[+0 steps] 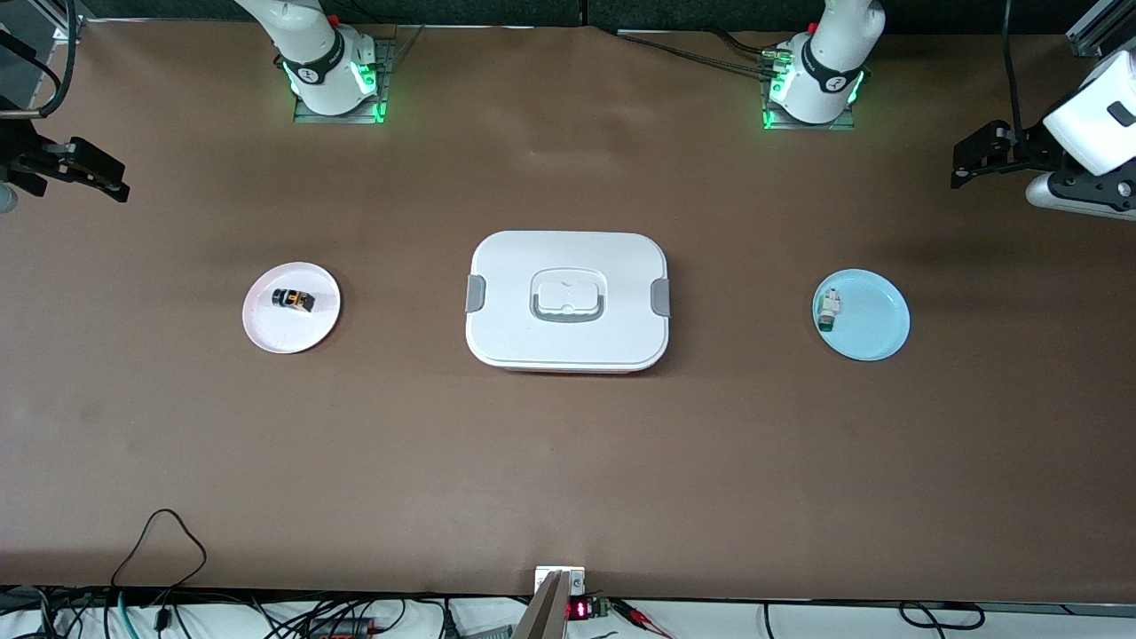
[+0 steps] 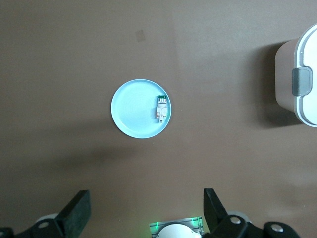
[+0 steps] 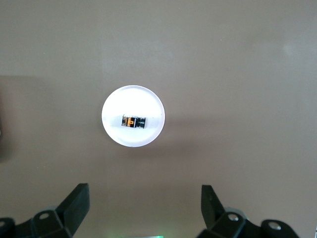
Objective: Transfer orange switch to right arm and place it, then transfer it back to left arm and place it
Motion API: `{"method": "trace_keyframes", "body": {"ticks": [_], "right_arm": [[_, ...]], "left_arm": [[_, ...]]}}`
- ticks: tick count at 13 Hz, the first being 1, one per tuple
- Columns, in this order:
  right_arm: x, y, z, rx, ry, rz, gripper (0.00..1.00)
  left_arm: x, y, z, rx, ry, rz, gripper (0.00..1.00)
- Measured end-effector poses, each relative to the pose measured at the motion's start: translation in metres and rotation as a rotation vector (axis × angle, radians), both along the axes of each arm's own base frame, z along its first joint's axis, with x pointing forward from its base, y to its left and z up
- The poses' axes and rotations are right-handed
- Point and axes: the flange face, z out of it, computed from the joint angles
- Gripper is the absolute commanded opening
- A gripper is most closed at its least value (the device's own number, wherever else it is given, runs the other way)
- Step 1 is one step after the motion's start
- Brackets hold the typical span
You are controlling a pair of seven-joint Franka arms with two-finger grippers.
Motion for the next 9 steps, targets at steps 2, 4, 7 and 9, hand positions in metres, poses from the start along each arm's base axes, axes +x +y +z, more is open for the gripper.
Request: {"method": "trace_keyframes", "body": {"ticks": [2, 4, 7, 9], "right_arm": [[0.0002, 0.0007, 0.0021, 0.0, -0.004, 0.001, 1.0], [0.0004, 0.0009, 0.0043, 0.0, -0.009, 0.002, 1.0], [0.0006, 0.0017, 0.0059, 0.0, -0.012, 0.003, 1.0], [0.0006, 0.0019, 0.0059, 0.0, -0.013, 0.003, 1.0]], "left_arm": [[0.0001, 0.0, -0.0002, 0.0, 0.0, 0.0, 1.0], [0.0001, 0.0, -0.0002, 0.0, 0.0, 0.0, 1.0], [0.0001, 0.0, -0.0002, 0.0, 0.0, 0.0, 1.0], [0.0001, 0.0001, -0.0002, 0.0, 0.0, 0.0, 1.0]]}}
